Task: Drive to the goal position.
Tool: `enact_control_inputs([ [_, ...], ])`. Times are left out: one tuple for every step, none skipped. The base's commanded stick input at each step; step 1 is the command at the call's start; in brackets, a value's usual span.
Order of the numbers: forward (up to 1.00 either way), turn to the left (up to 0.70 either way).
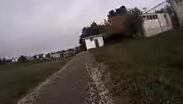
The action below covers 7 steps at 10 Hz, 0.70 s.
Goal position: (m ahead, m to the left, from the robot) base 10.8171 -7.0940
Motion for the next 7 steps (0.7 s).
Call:
enact_control_inputs([
  [0.70,-0.13],
  [0.70,-0.13],
  [0.70,-0.13],
  [0.70,-0.13],
  [0.70,-0.13],
  [0.70,-0.13],
  [0.70,-0.13],
])
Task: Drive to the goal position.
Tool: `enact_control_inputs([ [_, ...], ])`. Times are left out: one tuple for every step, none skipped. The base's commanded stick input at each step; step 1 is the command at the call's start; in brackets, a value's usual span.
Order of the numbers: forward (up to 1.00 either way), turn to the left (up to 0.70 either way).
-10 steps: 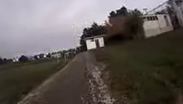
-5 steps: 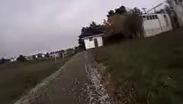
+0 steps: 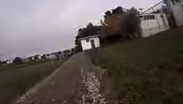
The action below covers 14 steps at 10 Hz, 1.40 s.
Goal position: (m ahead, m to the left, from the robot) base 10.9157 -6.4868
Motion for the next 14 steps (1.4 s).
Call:
enact_control_inputs([
  [0.70,-0.13],
  [0.70,-0.13],
  [0.70,-0.13],
  [0.70,-0.13],
  [0.70,-0.13],
  [0.70,-0.13],
  [0.70,-0.13],
  [0.70,-0.13],
  [0.70,-0.13],
  [0.70,-0.13],
  [0.70,-0.13],
  [0.70,-0.13],
  [0.70,-0.13],
  [0.70,-0.13],
])
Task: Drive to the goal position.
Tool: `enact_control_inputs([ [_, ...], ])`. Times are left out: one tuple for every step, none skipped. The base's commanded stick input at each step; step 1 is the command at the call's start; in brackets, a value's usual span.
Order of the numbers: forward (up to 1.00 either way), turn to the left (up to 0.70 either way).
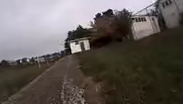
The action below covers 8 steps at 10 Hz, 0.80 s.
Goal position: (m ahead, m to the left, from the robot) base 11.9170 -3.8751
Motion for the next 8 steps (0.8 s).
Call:
enact_control_inputs([
  [0.70,-0.13],
  [0.70,-0.13],
  [0.70,-0.13],
  [0.70,-0.13],
  [0.70,-0.13],
  [0.70,-0.13],
  [0.70,-0.13],
  [0.70,-0.13],
])
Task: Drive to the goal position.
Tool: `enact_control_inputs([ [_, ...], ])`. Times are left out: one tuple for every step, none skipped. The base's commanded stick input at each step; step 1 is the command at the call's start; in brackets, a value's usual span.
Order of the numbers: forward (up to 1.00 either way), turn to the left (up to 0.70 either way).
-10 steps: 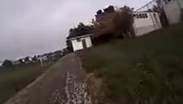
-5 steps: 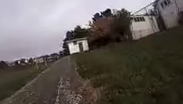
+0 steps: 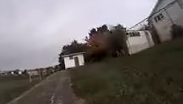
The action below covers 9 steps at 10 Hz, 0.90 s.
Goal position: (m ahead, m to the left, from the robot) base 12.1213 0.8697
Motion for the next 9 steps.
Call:
enact_control_inputs([
  [0.70,-0.13],
  [0.70,-0.13],
  [0.70,-0.13],
  [0.70,-0.13],
  [0.70,-0.13],
  [0.70,-0.13],
  [0.70,-0.13],
  [0.70,-0.13],
  [0.70,-0.13],
])
